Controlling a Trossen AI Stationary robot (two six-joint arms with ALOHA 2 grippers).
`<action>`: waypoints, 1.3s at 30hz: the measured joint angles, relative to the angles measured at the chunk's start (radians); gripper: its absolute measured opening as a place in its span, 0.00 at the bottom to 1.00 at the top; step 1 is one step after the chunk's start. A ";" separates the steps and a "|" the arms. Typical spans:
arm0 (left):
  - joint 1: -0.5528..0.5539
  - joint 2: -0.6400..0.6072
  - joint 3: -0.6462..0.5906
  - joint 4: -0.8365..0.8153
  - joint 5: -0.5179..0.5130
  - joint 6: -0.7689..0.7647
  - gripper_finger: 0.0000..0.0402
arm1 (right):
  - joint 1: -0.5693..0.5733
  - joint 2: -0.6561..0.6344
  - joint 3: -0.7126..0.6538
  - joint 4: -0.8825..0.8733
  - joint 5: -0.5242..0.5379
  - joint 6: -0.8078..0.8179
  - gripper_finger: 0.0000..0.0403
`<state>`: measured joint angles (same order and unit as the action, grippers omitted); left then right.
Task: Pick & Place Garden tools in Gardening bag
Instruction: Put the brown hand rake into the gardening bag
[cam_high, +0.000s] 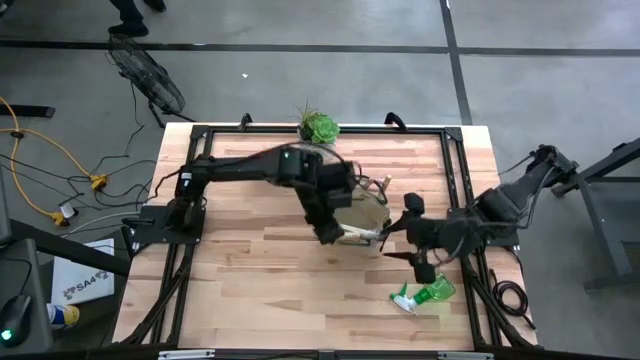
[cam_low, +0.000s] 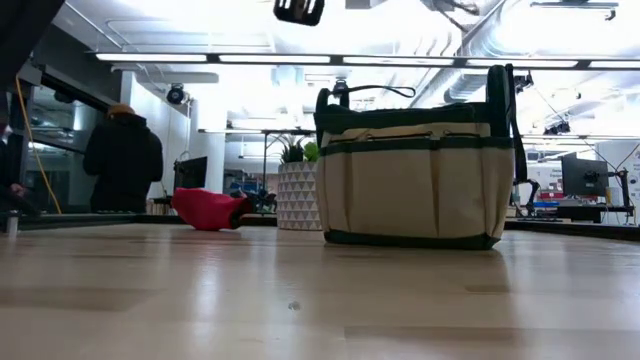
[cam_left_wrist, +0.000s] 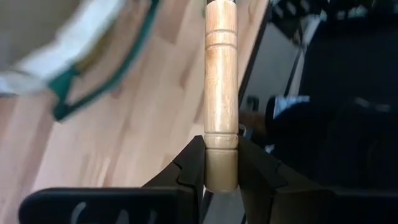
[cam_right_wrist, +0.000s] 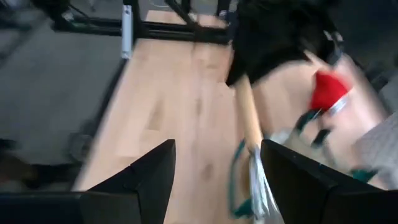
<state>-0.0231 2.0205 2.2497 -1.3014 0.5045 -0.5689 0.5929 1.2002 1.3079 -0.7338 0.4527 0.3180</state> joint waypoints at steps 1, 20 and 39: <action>0.010 0.000 0.006 0.004 -0.006 -0.009 0.15 | 0.005 0.015 0.000 0.014 0.033 -0.048 0.56; 0.043 0.000 0.010 0.072 -0.016 -0.031 0.15 | -0.143 0.280 0.000 0.172 0.221 -0.327 0.56; 0.043 0.000 0.010 0.073 -0.046 -0.039 0.15 | -0.150 0.275 0.000 0.160 0.229 -0.323 0.43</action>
<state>0.0196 2.0205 2.2601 -1.2285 0.4587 -0.6083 0.4427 1.4756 1.3079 -0.5734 0.6815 -0.0046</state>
